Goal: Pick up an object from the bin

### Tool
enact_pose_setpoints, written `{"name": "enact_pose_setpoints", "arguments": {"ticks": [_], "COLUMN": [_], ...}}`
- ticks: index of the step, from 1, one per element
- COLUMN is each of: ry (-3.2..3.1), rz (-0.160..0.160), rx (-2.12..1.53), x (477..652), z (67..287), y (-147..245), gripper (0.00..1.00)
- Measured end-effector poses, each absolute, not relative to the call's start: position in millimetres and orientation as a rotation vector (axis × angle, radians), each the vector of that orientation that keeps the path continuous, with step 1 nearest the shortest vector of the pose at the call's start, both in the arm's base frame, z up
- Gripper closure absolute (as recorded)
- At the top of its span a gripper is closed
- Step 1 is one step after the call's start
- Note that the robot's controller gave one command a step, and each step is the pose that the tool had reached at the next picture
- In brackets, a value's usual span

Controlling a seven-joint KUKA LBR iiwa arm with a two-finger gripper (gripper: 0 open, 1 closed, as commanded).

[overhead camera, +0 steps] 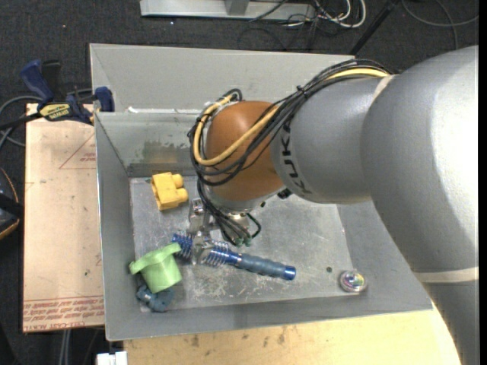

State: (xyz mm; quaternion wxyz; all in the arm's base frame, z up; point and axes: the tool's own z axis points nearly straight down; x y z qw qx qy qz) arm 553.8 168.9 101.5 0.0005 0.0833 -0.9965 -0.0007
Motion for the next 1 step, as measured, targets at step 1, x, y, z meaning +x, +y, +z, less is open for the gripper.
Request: {"name": "enact_pose_setpoints", "arguments": {"ticks": [1], "ry": [-3.144], "rz": [-0.005], "rx": [0.220], "x": [563.9], "z": [230.4], "y": [169.8], "gripper": [1.00]}}
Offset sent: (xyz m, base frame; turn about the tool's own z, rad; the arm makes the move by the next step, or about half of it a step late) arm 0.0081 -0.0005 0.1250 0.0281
